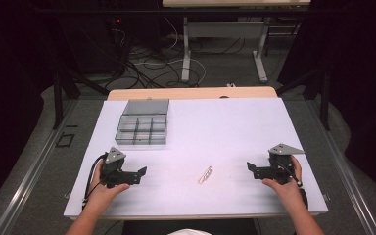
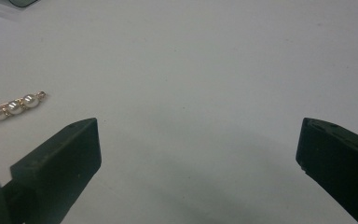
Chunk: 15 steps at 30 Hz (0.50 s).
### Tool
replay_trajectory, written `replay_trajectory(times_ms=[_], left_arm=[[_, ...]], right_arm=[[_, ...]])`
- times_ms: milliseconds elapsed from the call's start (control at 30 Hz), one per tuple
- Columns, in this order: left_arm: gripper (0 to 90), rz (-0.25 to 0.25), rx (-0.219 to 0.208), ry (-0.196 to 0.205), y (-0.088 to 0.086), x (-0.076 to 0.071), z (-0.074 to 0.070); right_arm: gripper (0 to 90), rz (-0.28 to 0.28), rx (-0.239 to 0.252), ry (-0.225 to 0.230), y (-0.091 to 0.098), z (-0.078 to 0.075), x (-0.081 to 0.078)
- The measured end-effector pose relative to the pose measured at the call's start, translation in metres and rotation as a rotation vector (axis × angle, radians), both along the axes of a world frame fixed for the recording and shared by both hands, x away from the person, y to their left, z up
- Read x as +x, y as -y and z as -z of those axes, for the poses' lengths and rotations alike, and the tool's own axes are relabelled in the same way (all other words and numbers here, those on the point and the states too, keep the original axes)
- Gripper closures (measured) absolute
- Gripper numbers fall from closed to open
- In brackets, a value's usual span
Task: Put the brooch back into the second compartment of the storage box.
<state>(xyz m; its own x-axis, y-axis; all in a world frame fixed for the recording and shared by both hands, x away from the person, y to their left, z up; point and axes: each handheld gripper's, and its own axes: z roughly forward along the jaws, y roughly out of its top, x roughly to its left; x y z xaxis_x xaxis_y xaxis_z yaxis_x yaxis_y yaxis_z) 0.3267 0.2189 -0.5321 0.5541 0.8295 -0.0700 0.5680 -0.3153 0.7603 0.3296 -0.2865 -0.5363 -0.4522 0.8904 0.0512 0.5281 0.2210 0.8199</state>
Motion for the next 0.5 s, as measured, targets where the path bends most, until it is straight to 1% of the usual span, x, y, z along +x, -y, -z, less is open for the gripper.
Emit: replay_trajectory(times_ms=[33, 67, 100, 167, 233, 333, 367, 433, 467, 500], left_arm=[[2.0, 0.017, 0.011, 0.0, 0.002, 0.0, -0.001], [2.1, 0.02, 0.013, 0.004, 0.004, -0.001, 0.0], [2.4, 0.018, 0.017, 0.01, 0.008, -0.002, 0.001], [3.7, 0.025, 0.02, 0.011, 0.009, -0.003, 0.001], [4.9, 0.034, 0.029, 0.011, 0.014, -0.004, 0.002], [5.0, 0.041, 0.035, 0.01, 0.017, -0.006, 0.001], [5.0, 0.042, 0.03, 0.012, 0.018, -0.006, 0.002], [5.8, 0.046, 0.035, 0.01, 0.021, -0.008, 0.002], [5.9, 0.051, 0.03, 0.009, 0.023, -0.008, 0.002], [5.9, 0.052, 0.031, 0.001, 0.024, -0.009, 0.002]], right_arm=[[0.0, -0.002, -0.003, 0.0, -0.001, 0.001, -0.001], [0.0, -0.001, -0.005, 0.0, -0.002, 0.001, -0.001], [0.3, -0.002, -0.019, 0.004, -0.001, 0.001, -0.001], [0.7, -0.004, -0.011, -0.001, -0.002, 0.002, -0.001], [2.0, -0.003, -0.023, -0.002, -0.002, 0.003, -0.001], [2.3, -0.004, -0.011, -0.004, -0.002, 0.002, -0.002], [2.3, -0.004, -0.011, -0.004, -0.002, 0.002, -0.002], [2.5, -0.003, -0.011, -0.003, -0.004, 0.002, -0.002], [2.6, -0.011, -0.018, 0.002, -0.004, 0.002, -0.002], [2.6, -0.011, -0.018, 0.002, -0.004, 0.002, -0.002]])
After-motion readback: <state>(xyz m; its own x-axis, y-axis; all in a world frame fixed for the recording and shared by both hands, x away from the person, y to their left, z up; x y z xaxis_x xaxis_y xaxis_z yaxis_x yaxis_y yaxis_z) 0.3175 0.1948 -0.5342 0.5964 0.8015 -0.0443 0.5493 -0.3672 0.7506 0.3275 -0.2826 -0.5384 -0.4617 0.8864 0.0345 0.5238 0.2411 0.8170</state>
